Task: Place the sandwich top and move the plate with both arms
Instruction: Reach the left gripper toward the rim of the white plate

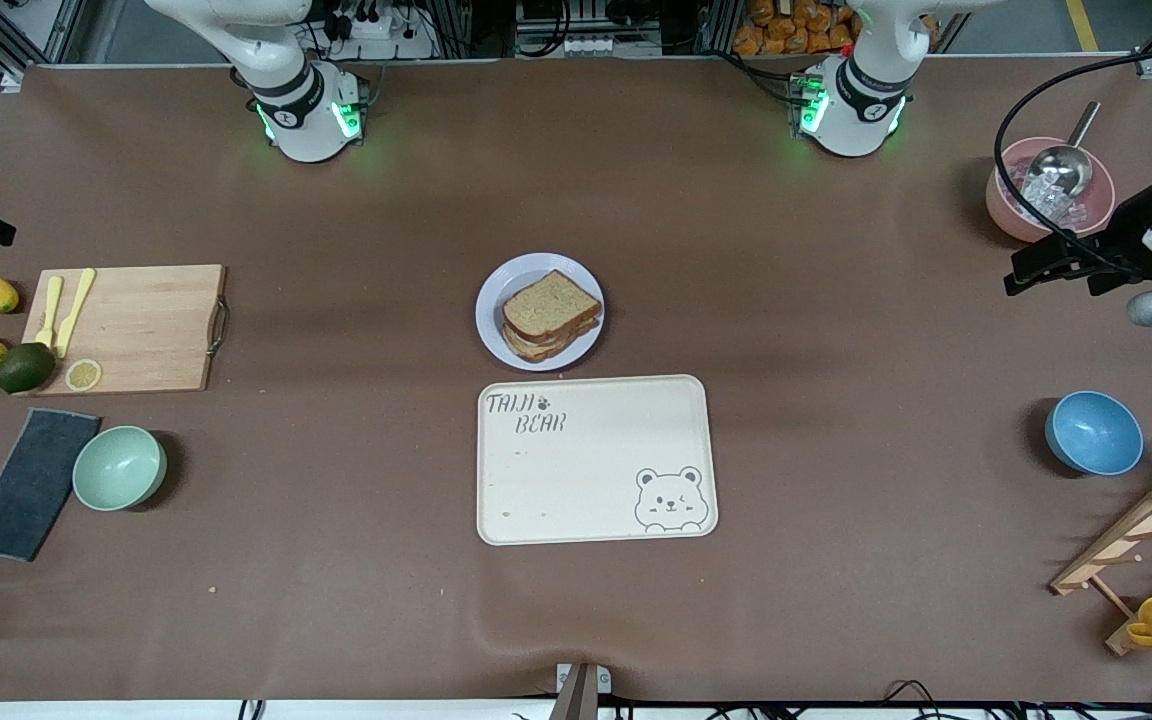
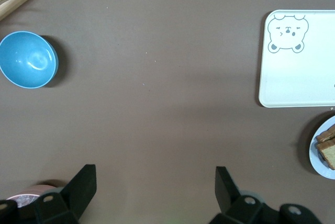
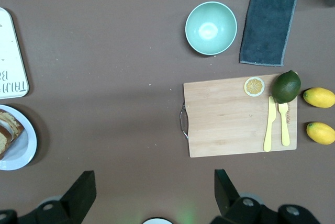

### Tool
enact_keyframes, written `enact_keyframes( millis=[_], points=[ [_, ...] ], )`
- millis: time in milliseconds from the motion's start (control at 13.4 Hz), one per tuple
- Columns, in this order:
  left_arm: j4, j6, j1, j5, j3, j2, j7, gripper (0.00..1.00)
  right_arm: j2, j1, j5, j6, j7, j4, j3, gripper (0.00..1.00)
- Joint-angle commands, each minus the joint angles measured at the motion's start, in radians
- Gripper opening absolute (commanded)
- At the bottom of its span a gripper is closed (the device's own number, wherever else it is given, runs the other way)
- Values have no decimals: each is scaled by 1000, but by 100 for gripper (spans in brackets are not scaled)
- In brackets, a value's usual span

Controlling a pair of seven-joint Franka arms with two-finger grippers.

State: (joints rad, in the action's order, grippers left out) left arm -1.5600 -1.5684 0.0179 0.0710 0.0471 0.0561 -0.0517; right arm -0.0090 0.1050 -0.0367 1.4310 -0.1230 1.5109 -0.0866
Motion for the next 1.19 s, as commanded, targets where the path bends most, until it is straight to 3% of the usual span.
enact_keyframes(
  millis=[0,224,373,746,1119],
  points=[
    [-2,-9,2,19,0,-2,-7,100,-5,15,3,11,-9,-3,13,100],
    [-6,-21,-1,38,5,20,-8,100,7,-7,3,34,-6,-2,18,100],
    [-40,-31,8,119,4,48,1,100,14,-19,3,34,-6,2,18,100],
    [-308,-269,10,467,16,44,12,100,12,-18,11,31,-6,-1,16,100],
    [-537,-501,8,688,134,85,163,100,12,-13,12,26,-4,-3,16,100]
  ],
)
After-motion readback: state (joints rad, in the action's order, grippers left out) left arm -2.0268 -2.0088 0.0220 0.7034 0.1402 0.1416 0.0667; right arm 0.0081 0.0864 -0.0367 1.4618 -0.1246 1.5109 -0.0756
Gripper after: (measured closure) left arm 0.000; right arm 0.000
